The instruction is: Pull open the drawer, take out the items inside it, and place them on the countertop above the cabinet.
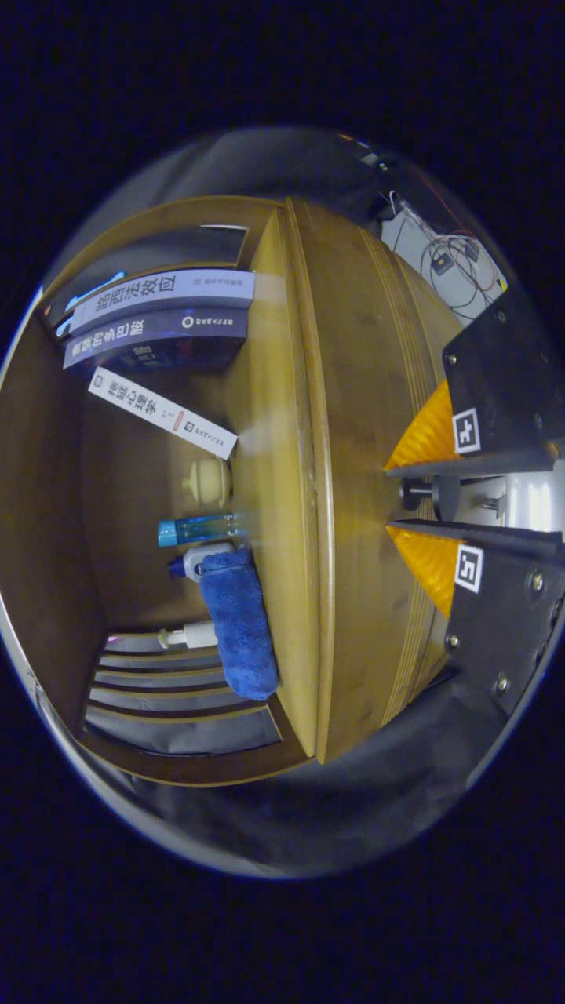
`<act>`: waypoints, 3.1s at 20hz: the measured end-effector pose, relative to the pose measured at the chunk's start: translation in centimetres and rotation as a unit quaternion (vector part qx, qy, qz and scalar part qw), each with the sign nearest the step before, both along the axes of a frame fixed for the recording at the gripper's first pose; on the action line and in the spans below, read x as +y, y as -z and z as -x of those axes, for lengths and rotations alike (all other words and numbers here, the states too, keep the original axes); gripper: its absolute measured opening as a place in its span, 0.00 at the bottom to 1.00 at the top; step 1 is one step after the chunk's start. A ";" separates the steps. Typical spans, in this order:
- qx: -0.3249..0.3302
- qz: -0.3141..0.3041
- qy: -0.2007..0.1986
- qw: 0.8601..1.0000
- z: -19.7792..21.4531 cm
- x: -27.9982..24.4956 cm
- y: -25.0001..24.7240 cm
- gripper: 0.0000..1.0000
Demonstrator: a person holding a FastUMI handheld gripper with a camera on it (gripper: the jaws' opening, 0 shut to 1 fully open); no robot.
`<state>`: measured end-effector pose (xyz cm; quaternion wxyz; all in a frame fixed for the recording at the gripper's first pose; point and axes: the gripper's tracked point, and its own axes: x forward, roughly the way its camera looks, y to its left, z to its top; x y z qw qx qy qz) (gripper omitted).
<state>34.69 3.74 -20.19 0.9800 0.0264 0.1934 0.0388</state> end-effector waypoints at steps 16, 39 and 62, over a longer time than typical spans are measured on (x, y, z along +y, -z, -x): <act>0.012 -0.002 0.015 1.000 2.2 -0.4 1.3 0.25; -0.102 0.010 0.077 0.992 17.2 -1.5 -8.9 0.01; 0.300 0.020 0.114 0.947 2.9 0.2 2.4 0.49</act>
